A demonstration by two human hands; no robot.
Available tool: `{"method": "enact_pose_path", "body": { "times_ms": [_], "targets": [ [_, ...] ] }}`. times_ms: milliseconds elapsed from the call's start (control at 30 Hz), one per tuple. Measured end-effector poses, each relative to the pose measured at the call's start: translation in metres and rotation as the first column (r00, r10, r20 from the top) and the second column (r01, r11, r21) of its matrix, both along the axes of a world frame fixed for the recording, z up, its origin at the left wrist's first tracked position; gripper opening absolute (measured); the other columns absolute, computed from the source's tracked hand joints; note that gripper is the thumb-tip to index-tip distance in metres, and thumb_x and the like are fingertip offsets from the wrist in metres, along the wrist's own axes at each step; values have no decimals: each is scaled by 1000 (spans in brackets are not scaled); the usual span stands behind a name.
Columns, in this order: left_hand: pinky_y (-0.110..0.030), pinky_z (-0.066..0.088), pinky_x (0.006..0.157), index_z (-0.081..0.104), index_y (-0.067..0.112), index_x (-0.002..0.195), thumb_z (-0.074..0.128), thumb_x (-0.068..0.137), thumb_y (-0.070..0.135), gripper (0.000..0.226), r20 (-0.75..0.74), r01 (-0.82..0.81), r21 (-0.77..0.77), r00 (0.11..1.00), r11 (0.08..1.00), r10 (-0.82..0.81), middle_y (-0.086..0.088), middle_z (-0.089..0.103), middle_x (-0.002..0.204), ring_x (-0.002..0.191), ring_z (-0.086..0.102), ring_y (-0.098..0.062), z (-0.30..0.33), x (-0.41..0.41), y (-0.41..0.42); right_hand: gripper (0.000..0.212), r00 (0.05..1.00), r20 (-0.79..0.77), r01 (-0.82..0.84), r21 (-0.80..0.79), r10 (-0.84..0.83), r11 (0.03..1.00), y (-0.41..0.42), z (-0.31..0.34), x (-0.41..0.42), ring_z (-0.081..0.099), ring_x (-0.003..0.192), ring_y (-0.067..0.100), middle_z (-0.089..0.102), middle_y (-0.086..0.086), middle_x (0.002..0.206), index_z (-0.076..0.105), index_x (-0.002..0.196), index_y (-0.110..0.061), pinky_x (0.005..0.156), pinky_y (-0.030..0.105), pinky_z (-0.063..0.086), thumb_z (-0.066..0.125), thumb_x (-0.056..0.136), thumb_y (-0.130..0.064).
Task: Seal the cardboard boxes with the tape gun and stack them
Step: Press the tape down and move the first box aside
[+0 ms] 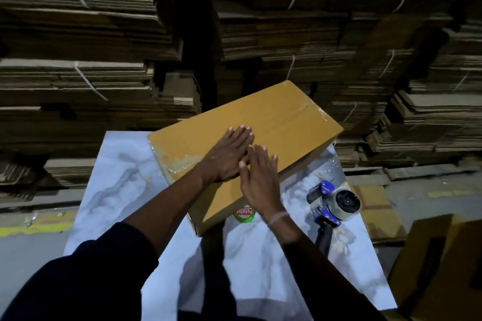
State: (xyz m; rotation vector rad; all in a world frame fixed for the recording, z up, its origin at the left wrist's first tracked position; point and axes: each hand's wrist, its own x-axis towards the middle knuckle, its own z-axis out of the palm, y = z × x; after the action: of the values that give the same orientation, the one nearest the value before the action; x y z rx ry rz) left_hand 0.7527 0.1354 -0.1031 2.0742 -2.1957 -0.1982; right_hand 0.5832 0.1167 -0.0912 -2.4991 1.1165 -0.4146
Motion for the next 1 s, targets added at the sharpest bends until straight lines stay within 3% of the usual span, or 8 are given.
{"method": "enact_pose_path", "body": {
  "times_ms": [267, 333, 367, 433, 533, 667, 767, 1000],
  "targets": [
    [-52, 2, 128, 1, 20, 166, 2, 105, 62, 75, 58, -258, -79, 963, 963, 263, -3, -4, 174, 161, -4, -23, -3, 109, 46, 86, 962, -272, 4, -105, -33, 994, -21, -12, 28, -6, 161, 26, -3, 12, 174, 9, 166, -10, 130, 47, -3, 13, 103, -67],
    [-53, 27, 119, 13, 21, 166, 9, 105, 58, 71, 6, -367, -100, 929, 925, 370, -8, 21, 171, 153, 30, -31, 0, 124, 59, 86, 947, -316, 29, -72, -51, 997, -33, -9, 41, -10, 161, 26, -8, 12, 174, 4, 166, -9, 130, 47, -5, 9, 103, -68],
    [-50, 40, 106, 24, 19, 164, 14, 105, 53, 68, -29, -416, -157, 909, 896, 416, -13, 43, 160, 138, 50, -35, 1, 128, 66, 85, 944, -324, 39, -58, -56, 998, -37, -8, 49, -12, 161, 26, -10, 12, 174, 3, 166, -8, 129, 47, -5, 10, 105, -66],
    [-44, 48, 85, 46, 16, 154, 23, 103, 43, 62, -143, -504, -268, 864, 821, 483, -13, 68, 132, 111, 65, -36, 3, 126, 74, 84, 950, -307, 40, -58, -56, 998, -34, -8, 70, -12, 161, 27, -10, 14, 174, 2, 165, -5, 129, 48, -3, 15, 107, -64],
    [-41, 47, 88, 66, 20, 137, 38, 100, 36, 49, -387, -647, -291, 753, 705, 532, -6, 72, 128, 115, 65, -32, 3, 121, 78, 83, 966, -250, -79, -32, 69, 996, -2, -7, 106, -13, 161, 26, -11, 12, 174, 2, 166, -8, 130, 47, -2, 17, 107, -64],
    [-36, 53, 83, 73, 27, 122, 47, 102, 37, 35, -629, -786, -246, 575, 567, 524, 4, 77, 116, 107, 69, -21, -6, 123, 81, 72, 922, -139, -372, -57, 361, 927, 70, -8, 147, -12, 161, 22, -6, 11, 175, 3, 166, -8, 131, 44, -2, 19, 111, -52],
    [-36, 56, 85, 73, 32, 119, 49, 103, 41, 30, -798, -845, -131, 400, 519, 450, 15, 77, 108, 101, 70, -8, -9, 125, 85, 68, 916, -142, -388, -81, 375, 918, 83, -10, 154, -12, 161, 21, -5, 11, 175, 4, 165, -5, 130, 44, 1, 20, 112, -43],
    [-39, 56, 89, 75, 29, 118, 56, 101, 40, 28, -805, -857, -90, 363, 507, 470, 8, 77, 112, 102, 70, -13, -1, 119, 82, 73, 854, -247, -498, -136, 458, 856, 95, -6, 104, -12, 161, 29, -10, 18, 173, 1, 164, -1, 129, 50, 11, 34, 104, -25]
  ]
}}
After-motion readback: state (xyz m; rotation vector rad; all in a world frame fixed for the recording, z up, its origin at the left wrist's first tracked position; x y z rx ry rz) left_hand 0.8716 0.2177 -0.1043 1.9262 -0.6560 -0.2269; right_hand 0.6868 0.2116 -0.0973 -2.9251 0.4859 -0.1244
